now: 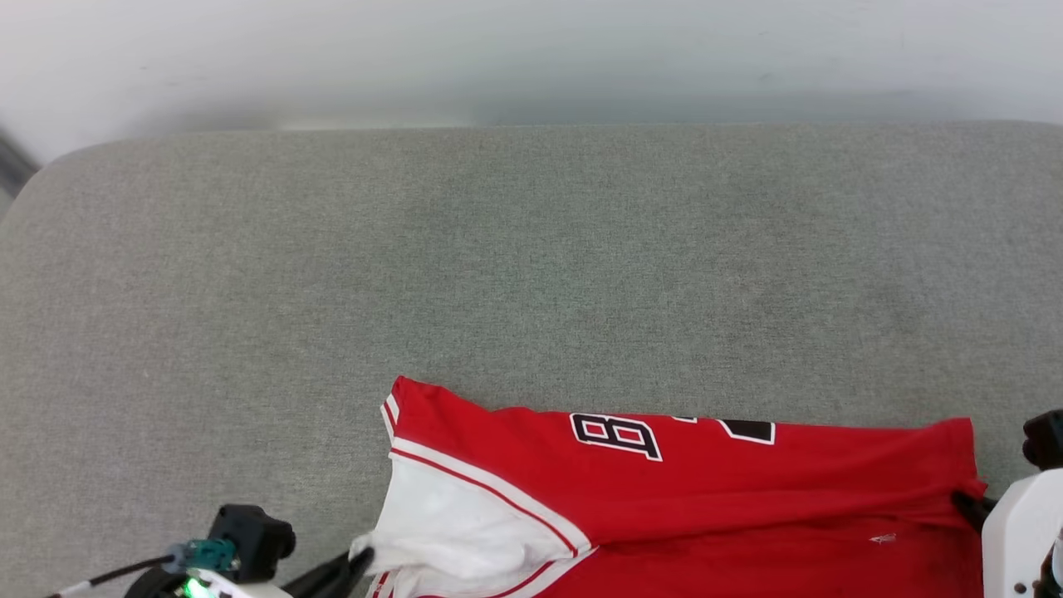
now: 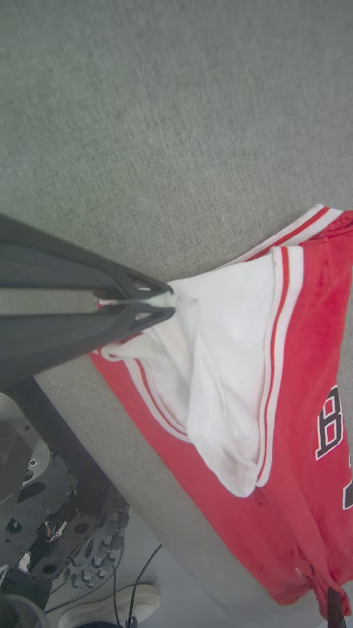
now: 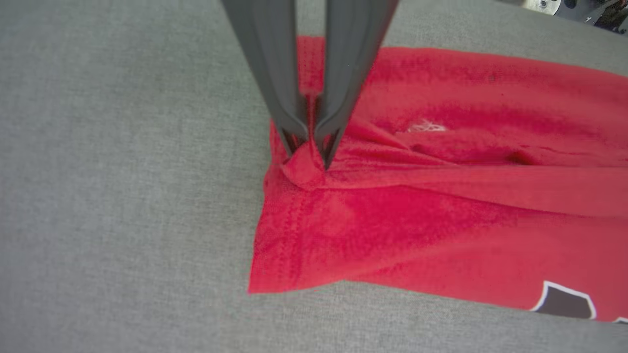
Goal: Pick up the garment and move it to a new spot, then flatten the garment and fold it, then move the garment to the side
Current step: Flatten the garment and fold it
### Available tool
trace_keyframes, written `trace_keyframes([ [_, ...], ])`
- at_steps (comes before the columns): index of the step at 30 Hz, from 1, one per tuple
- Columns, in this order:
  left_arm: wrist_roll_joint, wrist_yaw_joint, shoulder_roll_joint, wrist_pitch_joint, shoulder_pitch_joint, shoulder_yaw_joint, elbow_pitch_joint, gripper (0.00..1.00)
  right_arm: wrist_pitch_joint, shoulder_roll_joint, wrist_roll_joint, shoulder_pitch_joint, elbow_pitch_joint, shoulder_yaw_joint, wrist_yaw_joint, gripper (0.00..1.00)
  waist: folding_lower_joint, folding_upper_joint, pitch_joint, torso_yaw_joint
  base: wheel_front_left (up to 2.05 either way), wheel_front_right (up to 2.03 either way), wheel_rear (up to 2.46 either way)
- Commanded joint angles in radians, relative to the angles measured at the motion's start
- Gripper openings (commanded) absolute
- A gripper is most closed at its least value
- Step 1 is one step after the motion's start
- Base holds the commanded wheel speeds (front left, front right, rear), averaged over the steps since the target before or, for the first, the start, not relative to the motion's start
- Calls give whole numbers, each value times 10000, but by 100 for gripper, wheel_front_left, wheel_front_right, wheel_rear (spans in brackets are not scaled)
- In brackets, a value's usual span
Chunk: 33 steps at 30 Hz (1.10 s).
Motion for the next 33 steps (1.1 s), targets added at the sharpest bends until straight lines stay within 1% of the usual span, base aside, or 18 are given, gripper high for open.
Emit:
trace_keyframes([
  [1,-2,-89,-223,19,156,-108,241,0,-104,-183,58,148,94,97,-9,0,1,0,17,-11,0,0,0],
  [7,363,-364,-760,91,-78,-578,1200,0,-423,-661,-226,293,484,833,-9,0,1,0,69,-27,0,0,0],
  [11,600,-490,-1110,70,-253,-791,1737,0,-710,-706,-221,197,851,1168,-9,0,1,0,109,-23,0,0,0],
  [15,838,-537,-1332,146,-317,-1016,2166,0,-975,-692,-106,62,1092,1438,-8,0,1,0,132,-17,0,0,0],
  [16,877,-523,-1386,150,-354,-1043,2247,40,-1017,-683,-81,7,1112,1484,-8,0,1,0,130,-18,0,0,0],
  [17,911,-499,-1442,120,-380,-1066,2330,100,-1082,-663,-6,-44,1114,1513,-6,28,1,0,124,-21,0,0,0],
  [18,934,-449,-1497,58,-391,-1050,2382,100,-1135,-638,46,-90,1122,1495,-6,100,1,0,116,-24,0,0,0],
  [23,981,-440,-1598,-297,-480,-888,2370,100,-1343,-678,303,-247,855,1409,-8,100,1,0,19,-22,0,0,0],
  [26,1055,-327,-1595,-795,-533,-648,2115,100,-1424,-606,489,-364,443,1090,-8,100,1,0,-152,-31,0,0,0],
  [27,1118,-214,-1571,-1030,-564,-503,1997,100,-1439,-577,529,-364,272,966,-8,100,1,0,-215,-34,0,0,0],
  [29,1338,116,-1541,-1732,-676,-134,1773,100,-1353,-286,774,-300,-88,595,-6,100,1,0,-320,-40,0,0,0],
  [31,1384,435,-1653,-2341,-558,239,1620,100,-1233,-56,860,-150,-477,165,-6,100,1,0,-439,-38,0,0,0],
  [33,1400,716,-1796,-2694,-411,735,1505,100,-1114,207,748,-25,-832,-280,-8,100,1,0,-523,-38,0,0,0],
])
